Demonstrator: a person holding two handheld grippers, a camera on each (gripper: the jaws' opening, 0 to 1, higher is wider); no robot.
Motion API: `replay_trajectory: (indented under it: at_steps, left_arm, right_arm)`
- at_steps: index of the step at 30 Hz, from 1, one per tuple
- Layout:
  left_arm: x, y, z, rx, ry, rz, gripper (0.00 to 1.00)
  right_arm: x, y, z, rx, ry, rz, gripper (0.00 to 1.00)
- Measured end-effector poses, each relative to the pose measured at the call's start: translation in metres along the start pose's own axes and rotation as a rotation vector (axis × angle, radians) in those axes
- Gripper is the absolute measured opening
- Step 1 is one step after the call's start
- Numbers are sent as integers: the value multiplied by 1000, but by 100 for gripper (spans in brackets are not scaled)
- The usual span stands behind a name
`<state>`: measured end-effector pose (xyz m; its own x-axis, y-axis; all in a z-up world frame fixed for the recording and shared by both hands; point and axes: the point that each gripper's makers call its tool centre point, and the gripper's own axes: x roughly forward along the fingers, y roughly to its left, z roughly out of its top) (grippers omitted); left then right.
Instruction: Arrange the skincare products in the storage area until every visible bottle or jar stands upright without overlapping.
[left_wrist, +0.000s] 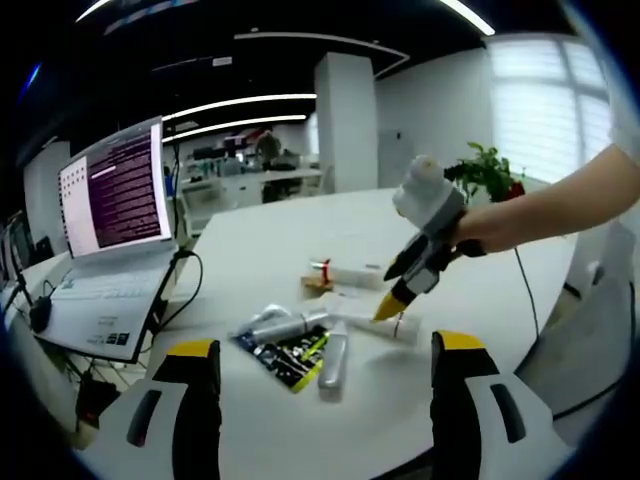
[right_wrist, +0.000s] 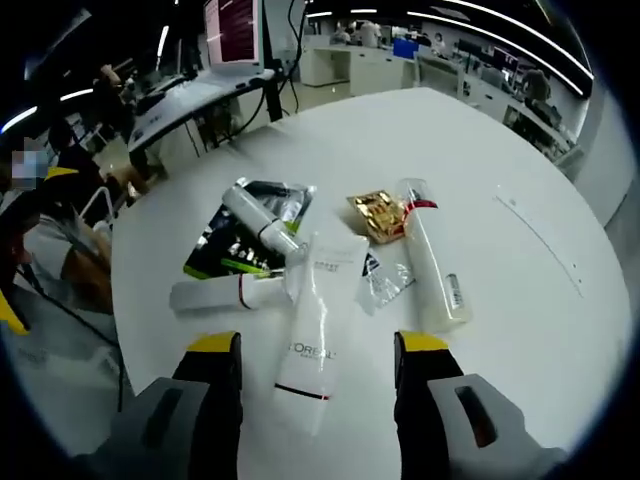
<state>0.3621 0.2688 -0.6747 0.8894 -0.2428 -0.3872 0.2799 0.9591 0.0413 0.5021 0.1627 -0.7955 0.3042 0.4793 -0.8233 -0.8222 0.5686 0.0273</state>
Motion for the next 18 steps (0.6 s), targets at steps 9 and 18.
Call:
replay_trajectory:
  at_steps: [9,18]
  left_arm:
    - [0,-4,0,3,3,-14,80]
    - [0,-1,0,-8,1,-11,80]
  right_arm:
    - [24,-3,4,-6,61,-17,56]
    - [39,-6,1,-23,128,-41,50]
